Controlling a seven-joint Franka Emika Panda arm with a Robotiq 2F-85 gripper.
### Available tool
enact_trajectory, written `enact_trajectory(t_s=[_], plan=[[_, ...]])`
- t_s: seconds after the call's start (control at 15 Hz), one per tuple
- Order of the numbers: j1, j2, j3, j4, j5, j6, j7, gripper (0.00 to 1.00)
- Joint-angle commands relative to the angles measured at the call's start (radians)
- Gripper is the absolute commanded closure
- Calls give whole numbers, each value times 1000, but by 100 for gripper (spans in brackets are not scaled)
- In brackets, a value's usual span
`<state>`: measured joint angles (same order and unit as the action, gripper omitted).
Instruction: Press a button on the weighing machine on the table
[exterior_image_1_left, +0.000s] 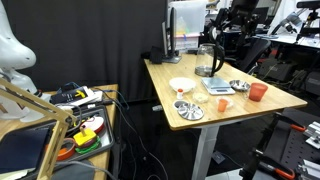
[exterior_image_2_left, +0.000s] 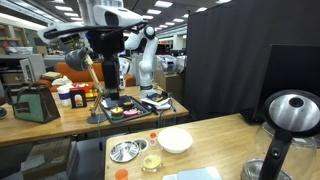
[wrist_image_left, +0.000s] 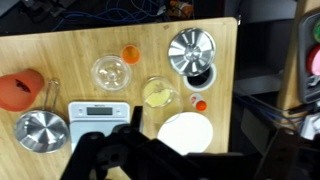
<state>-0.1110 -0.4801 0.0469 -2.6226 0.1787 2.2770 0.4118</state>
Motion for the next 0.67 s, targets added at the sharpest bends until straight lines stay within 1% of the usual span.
enact_trajectory(t_s=[0.0, 0.13, 0.2, 0.27, 0.33, 0.4, 0.6], plan=[[-100, 67, -5, -23, -89, 67, 121, 0], [-147, 111, -22, -26, -140, 86, 167, 0], [-162, 135, -31, -24, -162, 94, 182, 16], [-171, 154, -38, -20, -176, 93, 199, 28], [-173, 175, -46, -18, -186, 96, 211, 33], [-174, 190, -50, -15, -196, 95, 227, 42], [-166, 228, -63, -10, -210, 106, 278, 62]])
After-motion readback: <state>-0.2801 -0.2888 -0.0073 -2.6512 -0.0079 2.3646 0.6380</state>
